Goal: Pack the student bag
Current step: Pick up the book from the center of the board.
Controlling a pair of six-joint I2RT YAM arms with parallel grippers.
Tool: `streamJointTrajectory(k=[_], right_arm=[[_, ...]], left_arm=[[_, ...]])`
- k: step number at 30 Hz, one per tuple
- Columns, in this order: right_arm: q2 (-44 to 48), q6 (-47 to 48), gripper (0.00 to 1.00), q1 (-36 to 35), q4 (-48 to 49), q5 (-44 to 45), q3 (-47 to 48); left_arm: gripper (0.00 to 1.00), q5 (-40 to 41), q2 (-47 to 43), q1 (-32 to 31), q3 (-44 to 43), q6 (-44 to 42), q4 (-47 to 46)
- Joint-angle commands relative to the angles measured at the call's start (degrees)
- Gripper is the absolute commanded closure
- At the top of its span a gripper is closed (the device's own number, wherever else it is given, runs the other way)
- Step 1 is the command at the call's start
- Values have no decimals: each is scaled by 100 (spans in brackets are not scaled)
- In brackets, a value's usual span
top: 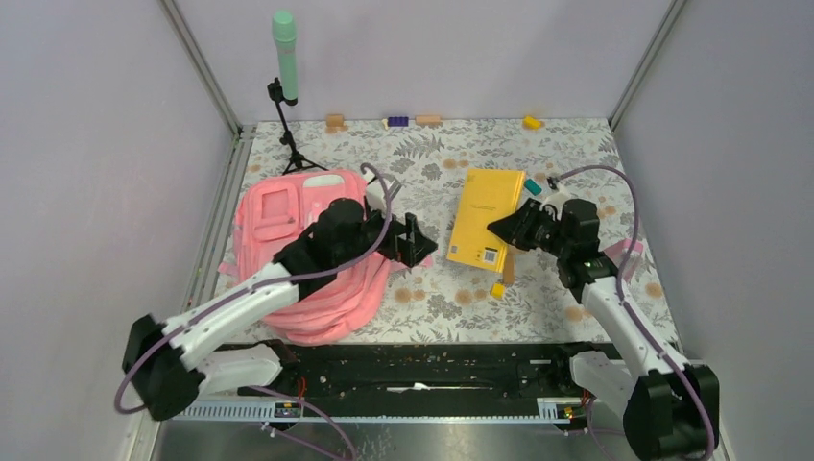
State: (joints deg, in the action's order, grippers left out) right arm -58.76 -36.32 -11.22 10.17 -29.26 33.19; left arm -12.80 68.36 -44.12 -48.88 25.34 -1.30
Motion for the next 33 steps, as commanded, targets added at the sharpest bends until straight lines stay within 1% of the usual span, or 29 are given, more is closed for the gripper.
streamJointTrajectory(k=[1, 3, 5, 6, 9, 11, 13, 16, 19, 24, 26, 30, 33], right_arm=[[736, 545, 100, 296, -950, -210, 278], [968, 606, 100, 313, -1199, -248, 232], [1140, 581, 100, 312, -1245, -325, 131], [1191, 548, 100, 313, -1247, -355, 77], [1273, 431, 100, 318, -1233, -422, -94], [1323, 297, 100, 322, -1134, -496, -240], [1385, 154, 100, 320, -1067, -588, -378], [1467, 33, 100, 323, -889, -605, -482], [1523, -25, 100, 321, -877, -664, -495], [1506, -75, 100, 323, -877, -803, -433], [1450, -46, 100, 322, -865, -853, -396], [1263, -80, 100, 320, -730, -1027, -339], [1169, -338, 100, 323, -353, -1258, -402]], left_arm=[[1, 1802, -843, -344, -72, -550, 2522], [1, 2430, -1144, -634, 66, -375, 3193], [1, 3109, -1349, -1029, 166, -79, 3857], [1, 3371, -1393, -1255, 191, 118, 4017], [1, 4407, -1382, -2191, 293, 865, 4621], [1, 5012, -1176, -2642, 235, 1408, 5112], [1, 5399, -892, -2904, 92, 1874, 5621], [1, 5565, -580, -3235, 45, 2307, 5886], [1, 5631, -468, -3311, 153, 2587, 5933], [1, 5975, -467, -3305, 286, 2946, 6164], [1, 6030, -436, -3298, 387, 3036, 6106], [1, 5894, -238, -2962, 505, 2937, 5918], [1, 5841, -239, -2711, 525, 2747, 5715]])
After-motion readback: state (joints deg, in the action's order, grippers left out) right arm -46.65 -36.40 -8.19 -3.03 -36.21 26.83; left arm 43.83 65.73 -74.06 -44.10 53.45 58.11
